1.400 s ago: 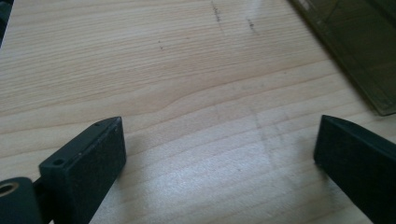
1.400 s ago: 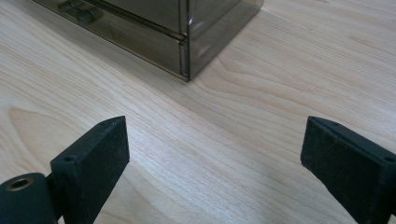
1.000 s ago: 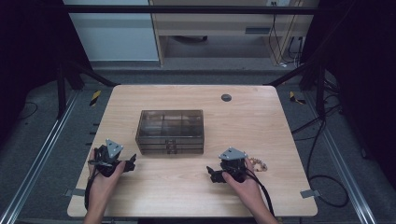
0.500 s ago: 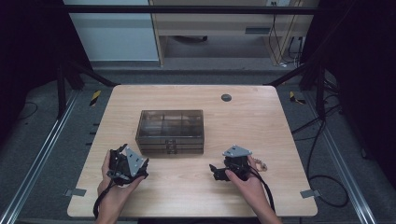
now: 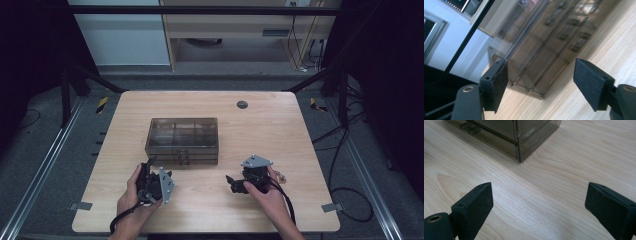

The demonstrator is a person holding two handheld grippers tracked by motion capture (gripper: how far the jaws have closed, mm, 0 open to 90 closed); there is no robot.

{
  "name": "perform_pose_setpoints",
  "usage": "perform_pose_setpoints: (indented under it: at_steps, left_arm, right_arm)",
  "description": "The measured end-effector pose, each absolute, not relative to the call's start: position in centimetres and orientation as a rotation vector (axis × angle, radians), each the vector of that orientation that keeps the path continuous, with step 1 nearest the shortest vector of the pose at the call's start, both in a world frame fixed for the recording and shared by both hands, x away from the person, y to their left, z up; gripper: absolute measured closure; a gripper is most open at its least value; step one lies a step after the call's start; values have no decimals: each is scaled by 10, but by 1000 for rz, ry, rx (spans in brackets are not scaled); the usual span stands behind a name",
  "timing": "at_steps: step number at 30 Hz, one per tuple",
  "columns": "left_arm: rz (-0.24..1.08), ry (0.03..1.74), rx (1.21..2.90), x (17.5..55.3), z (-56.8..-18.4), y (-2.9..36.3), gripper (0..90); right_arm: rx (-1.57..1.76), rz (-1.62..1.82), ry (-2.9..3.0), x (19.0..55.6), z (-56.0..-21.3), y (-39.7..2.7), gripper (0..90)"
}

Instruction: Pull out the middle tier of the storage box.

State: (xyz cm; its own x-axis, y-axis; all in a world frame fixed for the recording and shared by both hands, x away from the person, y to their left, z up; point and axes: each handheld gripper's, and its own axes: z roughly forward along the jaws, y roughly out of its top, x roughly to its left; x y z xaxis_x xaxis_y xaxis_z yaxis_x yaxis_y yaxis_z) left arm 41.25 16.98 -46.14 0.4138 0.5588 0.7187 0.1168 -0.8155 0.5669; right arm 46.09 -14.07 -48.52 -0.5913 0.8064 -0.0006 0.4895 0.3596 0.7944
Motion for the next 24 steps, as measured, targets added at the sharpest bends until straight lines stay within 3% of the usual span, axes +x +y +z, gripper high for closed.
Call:
perform_pose_setpoints:
  at_steps: [14,24]
  left_arm:
    - [1525,307,2377,407,-476,124,462]
    - [1540,189,2415,419,-472,101,497]
  right_arm:
    - [1143,1087,2233,462,-486,-143,84]
    - [1073,1035,2288,464,-483,-139,84]
